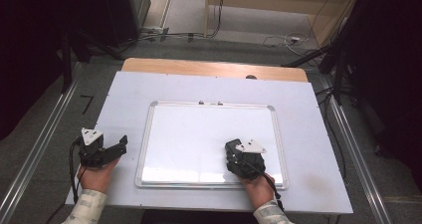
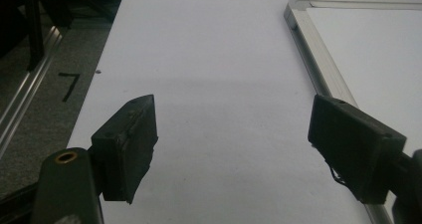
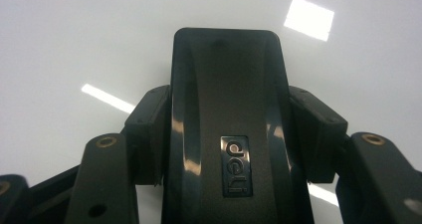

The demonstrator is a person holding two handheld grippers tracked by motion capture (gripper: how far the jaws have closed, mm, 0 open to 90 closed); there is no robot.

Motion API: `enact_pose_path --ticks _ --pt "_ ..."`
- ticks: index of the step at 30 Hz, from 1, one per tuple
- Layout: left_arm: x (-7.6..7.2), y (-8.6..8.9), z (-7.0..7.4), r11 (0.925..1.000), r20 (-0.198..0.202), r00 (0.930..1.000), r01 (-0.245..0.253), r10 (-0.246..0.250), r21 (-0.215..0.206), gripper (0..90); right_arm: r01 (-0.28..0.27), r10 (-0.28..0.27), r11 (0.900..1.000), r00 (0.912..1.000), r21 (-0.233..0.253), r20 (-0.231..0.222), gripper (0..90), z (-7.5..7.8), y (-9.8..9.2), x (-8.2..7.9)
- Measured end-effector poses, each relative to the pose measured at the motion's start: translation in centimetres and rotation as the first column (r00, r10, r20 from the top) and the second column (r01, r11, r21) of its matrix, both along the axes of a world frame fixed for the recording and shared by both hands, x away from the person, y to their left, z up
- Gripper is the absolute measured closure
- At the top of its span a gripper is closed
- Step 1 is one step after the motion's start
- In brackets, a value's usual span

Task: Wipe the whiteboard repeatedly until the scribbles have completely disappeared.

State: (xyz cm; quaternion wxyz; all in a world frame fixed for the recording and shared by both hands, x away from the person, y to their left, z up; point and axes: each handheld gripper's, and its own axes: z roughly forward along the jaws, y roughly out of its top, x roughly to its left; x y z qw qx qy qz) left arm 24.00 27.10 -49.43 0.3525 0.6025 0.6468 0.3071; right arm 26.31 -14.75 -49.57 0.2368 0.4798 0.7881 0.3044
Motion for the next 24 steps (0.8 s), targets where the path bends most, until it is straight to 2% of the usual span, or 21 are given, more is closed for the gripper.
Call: enact_pose_path --ticks 24 --pt "0.0 -0.1 0.0 1.0000 -0.004 1.0000 -0.001 0.001 0.003 20.0 0.058 -0.058 0.998 0.9983 0.010 0.000 38.6 0.0 -3.6 -0.1"
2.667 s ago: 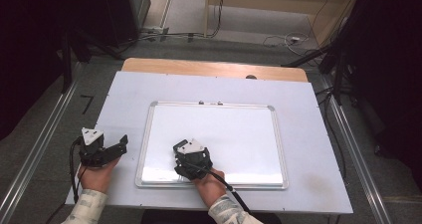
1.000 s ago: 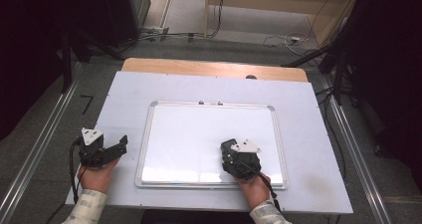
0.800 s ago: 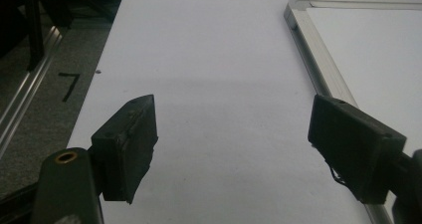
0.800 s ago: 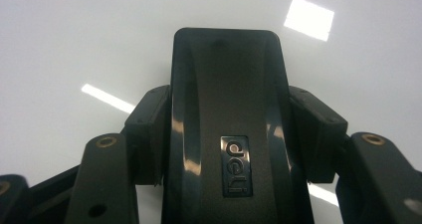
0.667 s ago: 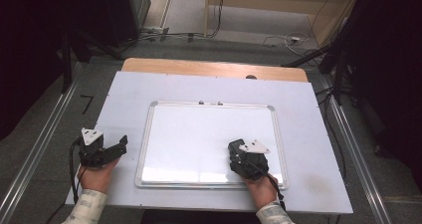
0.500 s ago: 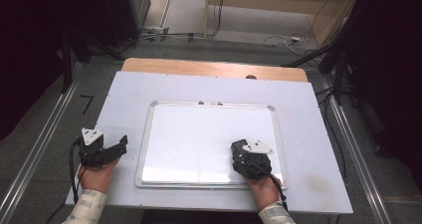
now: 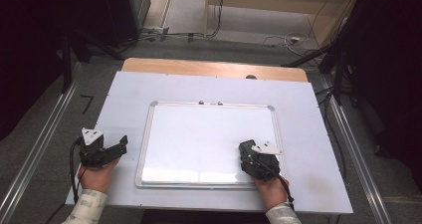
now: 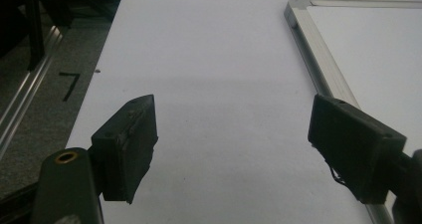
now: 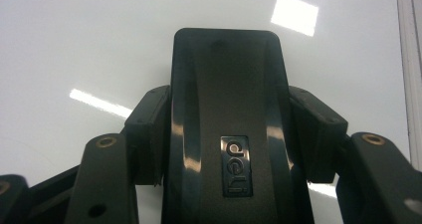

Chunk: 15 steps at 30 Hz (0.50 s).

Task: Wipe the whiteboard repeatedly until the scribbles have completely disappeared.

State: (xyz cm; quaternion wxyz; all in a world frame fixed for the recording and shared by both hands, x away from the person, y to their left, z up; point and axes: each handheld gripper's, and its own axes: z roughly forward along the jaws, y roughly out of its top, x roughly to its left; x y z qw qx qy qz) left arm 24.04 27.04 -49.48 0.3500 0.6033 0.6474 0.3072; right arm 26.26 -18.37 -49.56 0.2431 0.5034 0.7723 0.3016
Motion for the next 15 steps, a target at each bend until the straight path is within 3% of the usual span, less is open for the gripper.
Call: enact_pose_path --ticks 15 --pt "0.12 -0.04 -0.10 1.0000 -0.006 1.0000 0.000 0.000 0.002 20.0 0.003 -0.002 0.999 1.0000 0.039 -0.008 38.5 0.01 -0.42 0.08"
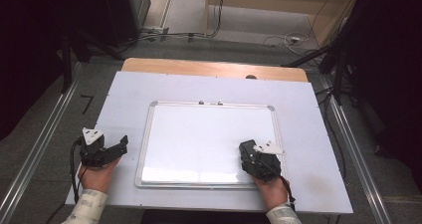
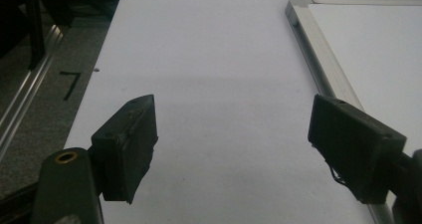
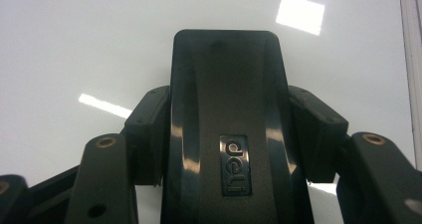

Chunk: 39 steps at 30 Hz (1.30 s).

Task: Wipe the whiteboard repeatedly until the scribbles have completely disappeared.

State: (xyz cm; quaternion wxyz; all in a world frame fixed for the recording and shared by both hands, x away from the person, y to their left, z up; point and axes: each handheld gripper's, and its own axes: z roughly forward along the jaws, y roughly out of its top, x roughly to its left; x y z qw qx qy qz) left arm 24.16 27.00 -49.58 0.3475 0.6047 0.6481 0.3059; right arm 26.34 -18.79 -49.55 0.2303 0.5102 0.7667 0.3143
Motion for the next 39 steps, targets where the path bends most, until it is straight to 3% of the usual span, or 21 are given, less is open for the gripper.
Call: enact_pose_path --ticks 21,39 --pt "0.05 -0.02 0.03 1.0000 0.002 1.0000 0.001 -0.001 -0.001 20.0 0.033 -0.033 0.999 0.9994 0.028 0.011 38.9 0.18 -0.25 -0.29" --pt "0.03 -0.01 0.05 1.0000 0.003 1.0000 0.001 -0.001 -0.002 20.0 0.026 -0.024 0.999 0.9989 0.040 -0.040 38.3 0.07 -0.39 0.17"
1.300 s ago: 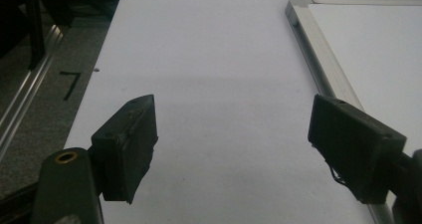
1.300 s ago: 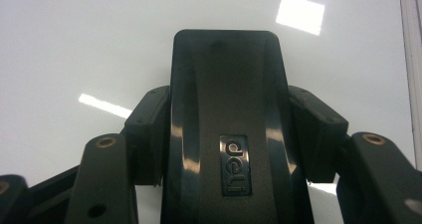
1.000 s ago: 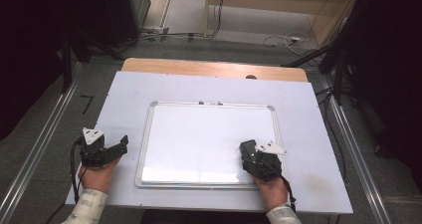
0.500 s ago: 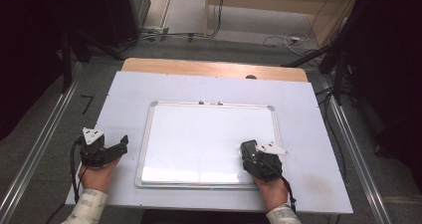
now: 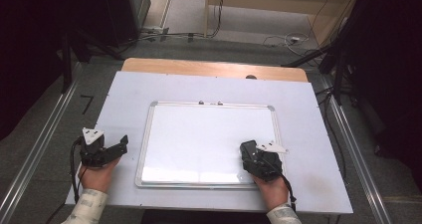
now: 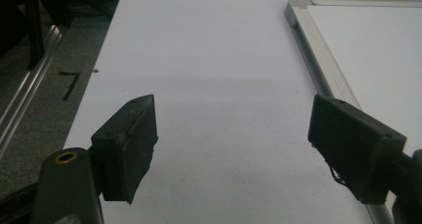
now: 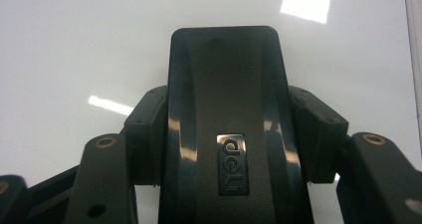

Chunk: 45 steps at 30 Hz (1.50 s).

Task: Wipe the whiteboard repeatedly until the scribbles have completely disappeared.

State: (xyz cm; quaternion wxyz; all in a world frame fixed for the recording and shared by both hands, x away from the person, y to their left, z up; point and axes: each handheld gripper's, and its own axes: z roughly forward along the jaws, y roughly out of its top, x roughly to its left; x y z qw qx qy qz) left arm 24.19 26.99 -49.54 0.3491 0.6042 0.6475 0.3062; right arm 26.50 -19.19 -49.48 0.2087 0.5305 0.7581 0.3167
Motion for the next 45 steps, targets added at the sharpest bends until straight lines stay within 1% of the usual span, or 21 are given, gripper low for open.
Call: enact_pose_path --ticks 7,11,17,21,26,34,38,45 --pt "0.0 0.1 0.0 1.0000 0.002 1.0000 0.000 0.000 0.000 20.0 0.021 -0.021 1.000 0.9996 -0.006 0.017 38.4 0.0 0.2 -0.2" --pt "0.0 0.1 0.0 1.0000 0.002 1.0000 0.000 0.000 -0.001 20.0 0.026 -0.026 1.000 0.9989 -0.012 0.039 38.4 0.1 0.3 -0.5" --pt "-0.1 0.1 0.0 1.0000 0.002 1.0000 -0.003 0.003 -0.004 20.0 0.029 -0.028 0.999 0.9983 -0.014 0.050 38.4 0.1 0.3 -0.5" --pt "0.0 0.1 0.0 1.0000 0.001 1.0000 -0.006 0.006 -0.005 20.0 0.033 -0.033 0.999 0.9967 -0.006 0.075 38.4 0.5 0.3 -0.7" --pt "-0.1 0.1 0.0 1.0000 0.001 1.0000 -0.005 0.005 -0.004 20.0 0.034 -0.034 0.999 0.9962 0.002 0.080 38.4 0.8 0.2 -0.7" --pt "0.0 0.2 0.0 1.0000 0.000 1.0000 -0.007 0.007 -0.005 20.0 0.033 -0.036 0.999 0.9953 0.031 0.091 38.4 1.6 -0.2 -0.7" --pt "-0.1 0.2 0.0 0.9999 0.000 1.0000 -0.008 0.008 -0.006 20.0 0.048 -0.052 0.998 0.9945 0.040 0.091 38.4 2.0 -0.5 -0.8" --pt "-0.1 0.2 0.0 1.0000 0.002 1.0000 -0.007 0.007 -0.005 20.0 0.073 -0.078 0.996 0.9914 0.052 0.105 38.4 2.6 -1.1 -0.9"
